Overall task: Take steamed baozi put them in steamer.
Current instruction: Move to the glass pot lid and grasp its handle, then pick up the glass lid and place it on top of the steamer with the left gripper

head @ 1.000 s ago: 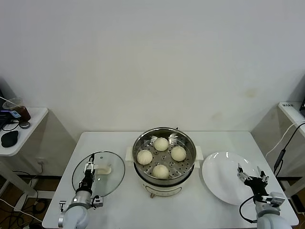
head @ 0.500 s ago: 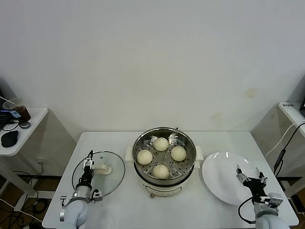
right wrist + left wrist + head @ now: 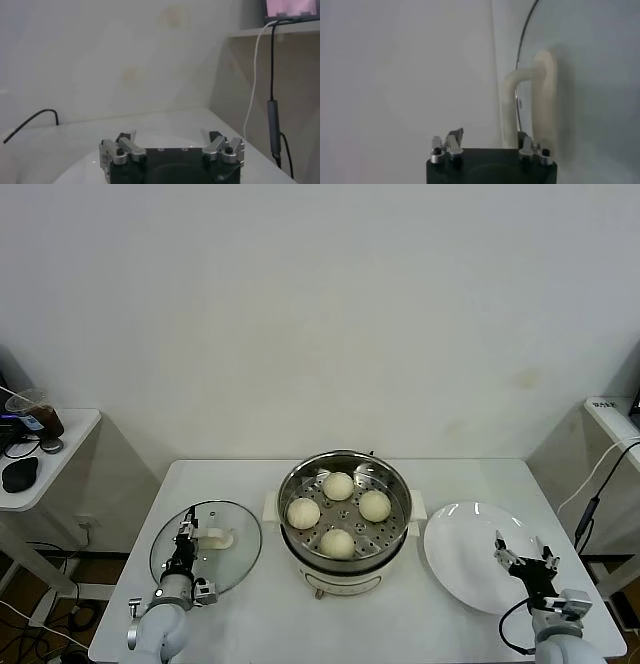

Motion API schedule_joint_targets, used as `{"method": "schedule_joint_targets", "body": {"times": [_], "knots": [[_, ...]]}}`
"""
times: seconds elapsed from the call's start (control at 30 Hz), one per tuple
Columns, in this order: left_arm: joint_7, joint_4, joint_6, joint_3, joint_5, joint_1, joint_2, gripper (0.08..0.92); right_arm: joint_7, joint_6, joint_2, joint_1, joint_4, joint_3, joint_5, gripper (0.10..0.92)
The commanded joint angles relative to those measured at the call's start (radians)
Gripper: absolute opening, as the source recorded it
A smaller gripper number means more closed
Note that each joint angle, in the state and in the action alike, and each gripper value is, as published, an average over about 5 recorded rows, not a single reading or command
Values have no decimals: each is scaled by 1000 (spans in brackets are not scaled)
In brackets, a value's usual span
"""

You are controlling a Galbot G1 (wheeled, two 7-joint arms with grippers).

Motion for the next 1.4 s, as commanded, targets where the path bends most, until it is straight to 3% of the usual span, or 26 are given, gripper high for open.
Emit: {"method": "schedule_joint_targets", "body": {"times": [0.03,0.3,0.4,0.57,0.77,1.17,1.4], "knots": [[53,-91,45,-26,-43,36,-9,449,-2,2,3,2,3,-6,-1,823],[31,-259,221,-45,16,121,-32,223,-5,0,7,11,3,-18,-2,823],[90,-346,344,-34,59,138,-41,181,-7,-1,9,15,7,-22,-3,823],[246,-489,479,-45,141,121,-88,178,-8,-7,5,13,17,-25,-4,823],[399,-573,543,-52,250,98,-124,178,-9,-22,-6,10,35,-24,-2,823],[535,-702,556,165,365,63,-227,178,-10,-30,-10,-10,51,-11,-7,823],[565,-686,556,338,367,4,-251,178,-10,-35,-18,-16,51,15,-4,823]]}}
